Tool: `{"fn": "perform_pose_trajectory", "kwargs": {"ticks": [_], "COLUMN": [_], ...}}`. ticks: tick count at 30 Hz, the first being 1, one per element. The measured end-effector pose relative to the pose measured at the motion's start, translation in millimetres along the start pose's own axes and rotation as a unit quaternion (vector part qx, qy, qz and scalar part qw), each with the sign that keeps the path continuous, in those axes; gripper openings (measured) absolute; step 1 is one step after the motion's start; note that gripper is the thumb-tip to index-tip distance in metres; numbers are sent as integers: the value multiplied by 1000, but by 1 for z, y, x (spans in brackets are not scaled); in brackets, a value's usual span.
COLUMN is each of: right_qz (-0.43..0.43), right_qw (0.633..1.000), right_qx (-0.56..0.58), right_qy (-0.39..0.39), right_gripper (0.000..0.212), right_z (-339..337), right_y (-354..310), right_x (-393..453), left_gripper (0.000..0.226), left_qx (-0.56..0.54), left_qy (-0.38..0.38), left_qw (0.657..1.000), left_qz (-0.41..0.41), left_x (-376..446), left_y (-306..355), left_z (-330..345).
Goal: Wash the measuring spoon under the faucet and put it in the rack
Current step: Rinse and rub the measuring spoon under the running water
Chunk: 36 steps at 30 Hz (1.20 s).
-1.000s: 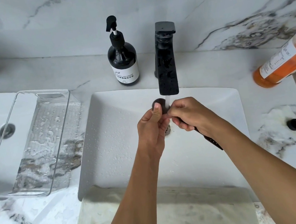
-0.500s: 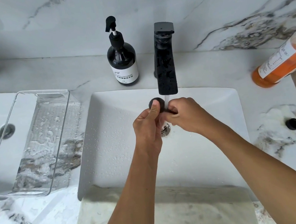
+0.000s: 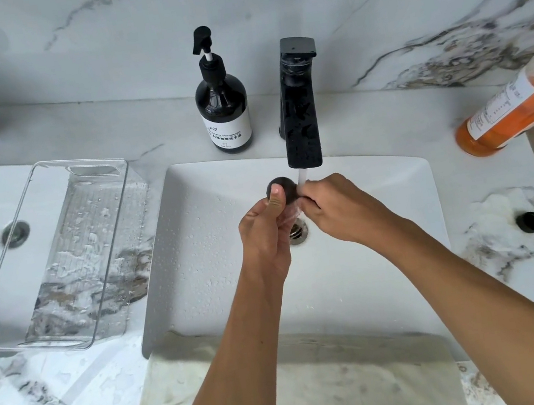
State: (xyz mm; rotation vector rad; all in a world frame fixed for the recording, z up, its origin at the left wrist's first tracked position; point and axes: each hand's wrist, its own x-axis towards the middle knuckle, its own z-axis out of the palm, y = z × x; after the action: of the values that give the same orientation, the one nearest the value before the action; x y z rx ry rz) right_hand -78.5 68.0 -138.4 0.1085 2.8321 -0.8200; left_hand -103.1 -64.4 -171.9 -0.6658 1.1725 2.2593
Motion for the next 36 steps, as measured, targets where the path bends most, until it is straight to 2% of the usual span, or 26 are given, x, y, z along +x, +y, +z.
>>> {"fn": "perform_pose_trajectory", "kwargs": {"ticks": [4,8,11,16,21,26,28,30,36], "right_qz": [-49,-20,45,98,150,161,157,140,142], "right_qw": [993,983,979,975,937,916,920,921,904], "right_qx": [-10,57,130,189,313,367,359,364,403], "right_qy": [110,176,150,70,-37,-28,-12,0,10], "right_gripper": [21,12,17,17,23,18,28,35,25], "right_z": [9,13,12,2,-6,-2,2,5,4], "right_y": [2,4,8,8,5,3,2,0,-3], "right_x": [-4,-4,0,4,5,1,0,-2,-4], "left_gripper": [18,22,21,19,21,29,34,31,25], "left_qx": [-20,-7,-14,21,1,8,11,12,17], "left_qy": [15,10,-19,-34,-28,-42,-58,-62,-63], "left_qw": [1000,1000,1000,999,999,999,998,998,998], "left_qz": [3,7,-6,-24,-30,-15,-14,-11,5], "left_x": [-2,0,0,-1,-3,-3,-3,-2,2], "left_y": [1,1,1,-2,-6,-4,-3,-2,4], "left_z": [7,11,13,11,6,5,7,7,3]}}
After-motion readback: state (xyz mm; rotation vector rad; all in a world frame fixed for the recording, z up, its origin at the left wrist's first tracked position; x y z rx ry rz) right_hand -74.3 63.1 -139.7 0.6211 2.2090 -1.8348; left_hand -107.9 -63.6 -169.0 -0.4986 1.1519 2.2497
